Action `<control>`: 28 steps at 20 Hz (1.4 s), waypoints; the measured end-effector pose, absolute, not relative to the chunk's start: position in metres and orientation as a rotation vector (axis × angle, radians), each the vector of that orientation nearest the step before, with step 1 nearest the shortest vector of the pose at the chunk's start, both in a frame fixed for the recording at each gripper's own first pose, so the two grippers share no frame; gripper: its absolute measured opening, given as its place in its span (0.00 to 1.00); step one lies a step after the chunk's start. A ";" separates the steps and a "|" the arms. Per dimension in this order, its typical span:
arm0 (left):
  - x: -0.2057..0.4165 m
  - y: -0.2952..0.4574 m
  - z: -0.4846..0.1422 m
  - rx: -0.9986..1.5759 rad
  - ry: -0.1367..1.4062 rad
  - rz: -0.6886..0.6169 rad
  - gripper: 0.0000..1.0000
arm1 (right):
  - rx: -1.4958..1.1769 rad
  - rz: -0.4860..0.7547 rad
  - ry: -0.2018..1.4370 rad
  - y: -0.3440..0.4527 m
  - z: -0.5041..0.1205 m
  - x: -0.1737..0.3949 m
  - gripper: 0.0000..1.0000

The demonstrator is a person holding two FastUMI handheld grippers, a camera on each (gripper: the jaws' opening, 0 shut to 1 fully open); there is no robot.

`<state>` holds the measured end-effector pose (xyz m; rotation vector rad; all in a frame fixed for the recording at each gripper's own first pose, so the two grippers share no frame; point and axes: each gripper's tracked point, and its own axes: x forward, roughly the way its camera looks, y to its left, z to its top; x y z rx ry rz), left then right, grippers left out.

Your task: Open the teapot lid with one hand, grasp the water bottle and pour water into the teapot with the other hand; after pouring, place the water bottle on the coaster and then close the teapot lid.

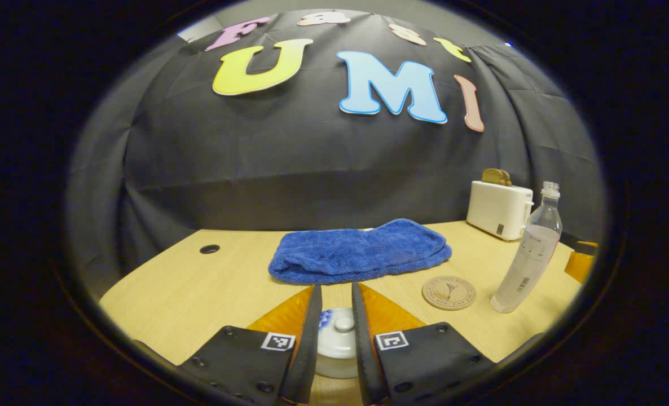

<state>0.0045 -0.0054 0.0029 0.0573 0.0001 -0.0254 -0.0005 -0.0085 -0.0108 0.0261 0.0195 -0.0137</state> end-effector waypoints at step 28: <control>-0.018 0.019 0.034 -0.022 -0.069 -0.044 0.06 | -0.030 0.059 0.069 0.008 -0.010 0.031 0.94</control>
